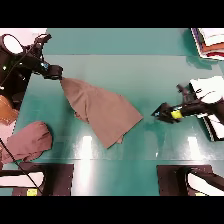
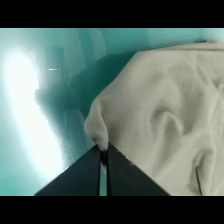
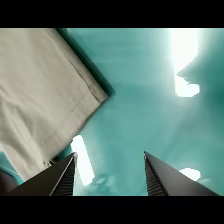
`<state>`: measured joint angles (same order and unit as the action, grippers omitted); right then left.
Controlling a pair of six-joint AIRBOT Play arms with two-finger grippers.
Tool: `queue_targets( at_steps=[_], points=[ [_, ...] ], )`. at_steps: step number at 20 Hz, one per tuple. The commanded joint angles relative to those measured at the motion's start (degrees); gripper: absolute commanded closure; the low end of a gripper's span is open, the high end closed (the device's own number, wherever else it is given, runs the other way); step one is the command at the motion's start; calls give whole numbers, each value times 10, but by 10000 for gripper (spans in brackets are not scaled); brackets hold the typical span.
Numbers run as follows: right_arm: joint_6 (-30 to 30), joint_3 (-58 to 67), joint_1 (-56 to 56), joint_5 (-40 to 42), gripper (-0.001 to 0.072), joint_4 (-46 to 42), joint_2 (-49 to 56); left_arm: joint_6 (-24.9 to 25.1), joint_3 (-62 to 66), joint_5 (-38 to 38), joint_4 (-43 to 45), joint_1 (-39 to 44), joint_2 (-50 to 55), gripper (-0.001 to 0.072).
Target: Fold the shirts.
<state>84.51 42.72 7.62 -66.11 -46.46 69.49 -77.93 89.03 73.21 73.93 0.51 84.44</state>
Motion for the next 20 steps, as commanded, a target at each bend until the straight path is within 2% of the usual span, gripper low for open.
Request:
queue_targets(
  at_steps=[1, 3, 5, 6, 8, 9, 10, 13, 20],
  points=[
    [-16, -30, 59, 96, 262, 79, 71, 0, -12, -2, -2, -2, -3, 679],
    [-16, -1, 92, 122, 335, 79, 106, 0, -12, -3, -2, -2, -3, 679],
    [-16, 32, 115, 125, 338, 78, 136, 0, -12, -2, -2, -2, -3, 680],
    [-16, 46, 122, 125, 387, 77, 148, 0, -12, -1, -2, -2, -3, 680],
    [-17, 74, 133, 124, 547, 73, 165, 0, -12, 6, -2, -2, -4, 680],
    [-18, 86, 134, 124, 662, 73, 167, 0, -12, 7, -2, -2, -8, 680],
    [-31, 99, 134, 122, 694, 73, 164, 0, -11, 5, -2, -2, -19, 681],
    [-40, 165, 110, 107, 695, 57, 110, 0, 12, -8, -2, -2, -87, 681],
    [-40, 429, 21, 19, 695, -33, -106, 0, 159, -4, -31, -2, -296, 680]
  ],
)
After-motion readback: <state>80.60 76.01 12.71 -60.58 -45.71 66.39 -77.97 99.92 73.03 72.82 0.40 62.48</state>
